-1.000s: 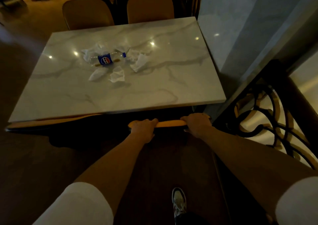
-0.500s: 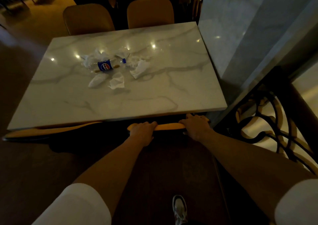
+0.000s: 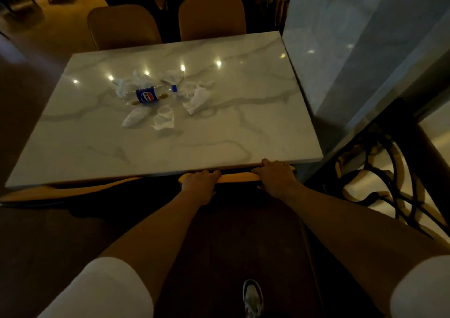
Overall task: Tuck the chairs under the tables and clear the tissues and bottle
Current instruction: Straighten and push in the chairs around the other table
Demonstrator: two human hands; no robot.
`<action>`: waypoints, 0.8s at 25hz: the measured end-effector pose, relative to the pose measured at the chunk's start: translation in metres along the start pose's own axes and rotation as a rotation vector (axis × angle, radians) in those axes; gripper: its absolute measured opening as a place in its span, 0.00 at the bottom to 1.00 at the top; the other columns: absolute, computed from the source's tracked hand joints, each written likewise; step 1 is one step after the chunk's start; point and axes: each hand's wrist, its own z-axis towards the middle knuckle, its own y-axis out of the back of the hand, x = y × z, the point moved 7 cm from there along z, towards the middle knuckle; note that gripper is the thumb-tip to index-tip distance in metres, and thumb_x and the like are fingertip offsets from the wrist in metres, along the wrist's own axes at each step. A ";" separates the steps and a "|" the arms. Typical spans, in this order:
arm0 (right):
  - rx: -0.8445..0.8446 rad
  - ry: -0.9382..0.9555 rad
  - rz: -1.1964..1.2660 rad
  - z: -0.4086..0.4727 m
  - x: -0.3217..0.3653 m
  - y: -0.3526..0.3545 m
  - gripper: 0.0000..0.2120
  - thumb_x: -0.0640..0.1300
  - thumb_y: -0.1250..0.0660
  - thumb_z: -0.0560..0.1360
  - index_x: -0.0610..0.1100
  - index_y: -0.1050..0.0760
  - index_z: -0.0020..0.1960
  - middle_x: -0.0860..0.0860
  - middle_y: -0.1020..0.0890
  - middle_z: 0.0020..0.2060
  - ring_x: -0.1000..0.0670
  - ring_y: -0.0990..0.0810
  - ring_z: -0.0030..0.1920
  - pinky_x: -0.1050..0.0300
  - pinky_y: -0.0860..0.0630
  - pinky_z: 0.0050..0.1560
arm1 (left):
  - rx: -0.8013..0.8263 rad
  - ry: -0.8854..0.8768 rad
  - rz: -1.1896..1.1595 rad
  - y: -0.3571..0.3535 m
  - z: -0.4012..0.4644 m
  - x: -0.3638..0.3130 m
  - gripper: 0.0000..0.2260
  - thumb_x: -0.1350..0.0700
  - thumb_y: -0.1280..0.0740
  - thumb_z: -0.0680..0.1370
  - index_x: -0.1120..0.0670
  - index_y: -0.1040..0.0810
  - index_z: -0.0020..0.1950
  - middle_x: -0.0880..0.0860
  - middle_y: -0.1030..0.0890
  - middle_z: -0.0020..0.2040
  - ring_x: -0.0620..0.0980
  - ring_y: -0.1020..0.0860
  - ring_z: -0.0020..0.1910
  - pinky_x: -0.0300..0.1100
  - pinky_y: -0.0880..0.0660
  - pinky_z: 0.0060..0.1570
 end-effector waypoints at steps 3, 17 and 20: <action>-0.001 0.004 0.005 0.002 -0.002 0.002 0.23 0.54 0.32 0.77 0.56 0.31 0.70 0.46 0.30 0.64 0.36 0.27 0.63 0.33 0.31 0.63 | 0.006 0.000 -0.014 0.001 0.004 0.003 0.21 0.51 0.33 0.79 0.46 0.34 0.71 0.54 0.22 0.59 0.59 0.22 0.57 0.52 0.30 0.45; 0.033 -0.012 0.004 0.005 -0.003 0.000 0.24 0.55 0.32 0.77 0.56 0.32 0.71 0.46 0.30 0.65 0.37 0.28 0.64 0.33 0.33 0.65 | 0.006 0.022 -0.021 -0.006 0.009 0.008 0.22 0.50 0.31 0.78 0.46 0.34 0.70 0.54 0.21 0.58 0.58 0.21 0.56 0.53 0.25 0.47; 0.075 -0.022 0.018 0.006 -0.006 -0.002 0.27 0.56 0.30 0.75 0.55 0.33 0.71 0.45 0.30 0.65 0.37 0.28 0.64 0.33 0.33 0.65 | 0.009 0.031 -0.028 -0.008 0.010 0.008 0.21 0.50 0.31 0.77 0.46 0.33 0.69 0.54 0.21 0.58 0.57 0.21 0.56 0.54 0.24 0.52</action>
